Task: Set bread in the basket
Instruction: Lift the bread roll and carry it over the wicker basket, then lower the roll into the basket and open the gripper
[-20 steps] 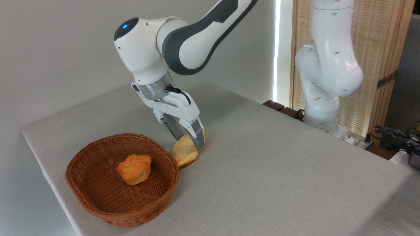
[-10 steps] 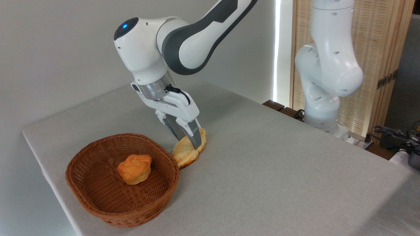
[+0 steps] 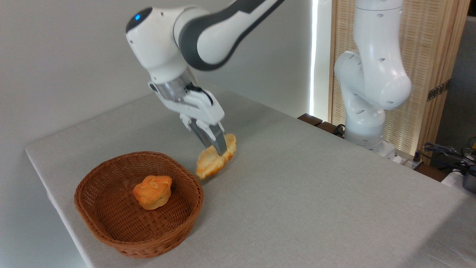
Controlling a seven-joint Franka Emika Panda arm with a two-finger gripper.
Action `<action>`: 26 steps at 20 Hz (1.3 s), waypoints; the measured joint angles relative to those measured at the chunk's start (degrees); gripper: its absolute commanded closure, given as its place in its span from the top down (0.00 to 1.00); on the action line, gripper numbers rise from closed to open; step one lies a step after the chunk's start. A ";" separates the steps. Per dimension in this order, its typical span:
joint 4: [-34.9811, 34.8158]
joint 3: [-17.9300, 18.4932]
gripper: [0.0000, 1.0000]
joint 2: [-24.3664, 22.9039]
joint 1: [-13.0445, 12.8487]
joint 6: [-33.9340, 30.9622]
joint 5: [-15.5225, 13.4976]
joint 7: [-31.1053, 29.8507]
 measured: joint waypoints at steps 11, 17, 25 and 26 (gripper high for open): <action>9.74 -1.52 0.59 -2.09 0.43 7.89 -0.13 1.35; 9.66 1.22 1.00 2.31 0.93 22.13 -0.44 1.64; 9.71 1.27 1.00 7.54 0.92 30.61 -2.86 1.64; 9.73 1.27 1.00 7.56 0.92 30.62 -2.86 1.64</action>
